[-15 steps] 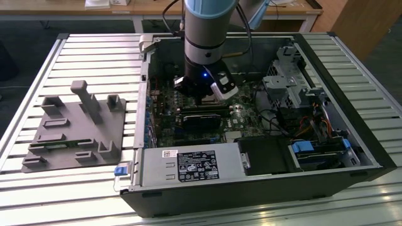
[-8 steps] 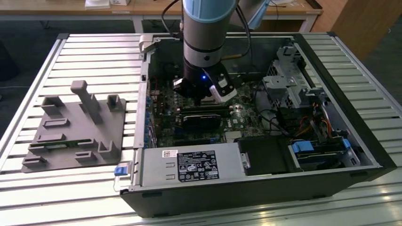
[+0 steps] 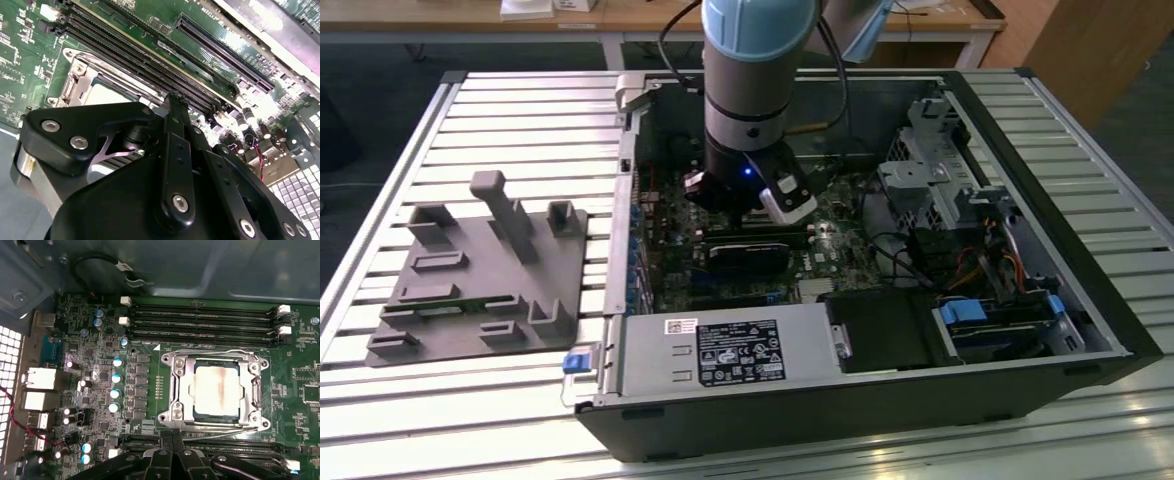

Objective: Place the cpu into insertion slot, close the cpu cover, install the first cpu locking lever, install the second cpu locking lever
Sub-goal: 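Install the second cpu locking lever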

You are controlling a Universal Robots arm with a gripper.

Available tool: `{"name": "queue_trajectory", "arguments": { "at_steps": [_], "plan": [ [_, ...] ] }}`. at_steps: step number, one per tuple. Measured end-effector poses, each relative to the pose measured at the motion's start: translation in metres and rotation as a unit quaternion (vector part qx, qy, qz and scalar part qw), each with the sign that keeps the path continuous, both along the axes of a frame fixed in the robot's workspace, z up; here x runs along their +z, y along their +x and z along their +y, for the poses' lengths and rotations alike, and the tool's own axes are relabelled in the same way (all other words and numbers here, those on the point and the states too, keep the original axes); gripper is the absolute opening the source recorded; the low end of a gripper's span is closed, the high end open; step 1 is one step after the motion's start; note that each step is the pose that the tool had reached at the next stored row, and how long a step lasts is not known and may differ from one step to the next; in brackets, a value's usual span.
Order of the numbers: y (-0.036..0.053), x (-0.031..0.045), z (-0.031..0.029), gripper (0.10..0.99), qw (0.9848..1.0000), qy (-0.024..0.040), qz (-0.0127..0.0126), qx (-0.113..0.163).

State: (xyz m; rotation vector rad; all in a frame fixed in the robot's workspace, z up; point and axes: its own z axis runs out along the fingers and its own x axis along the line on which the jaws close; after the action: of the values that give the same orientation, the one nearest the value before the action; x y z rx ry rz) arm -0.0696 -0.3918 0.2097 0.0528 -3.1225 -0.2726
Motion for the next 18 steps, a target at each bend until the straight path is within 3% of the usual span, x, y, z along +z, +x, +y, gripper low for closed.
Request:
{"name": "queue_trajectory", "arguments": {
  "at_steps": [10,18],
  "plan": [
    [-0.0007,-0.0070,-0.0002,0.106,0.9998,0.0175,-0.0001,-0.002],
    [-0.0017,-0.0120,-0.0003,0.106,0.9998,0.0218,0.0000,-0.002]
  ]
}}
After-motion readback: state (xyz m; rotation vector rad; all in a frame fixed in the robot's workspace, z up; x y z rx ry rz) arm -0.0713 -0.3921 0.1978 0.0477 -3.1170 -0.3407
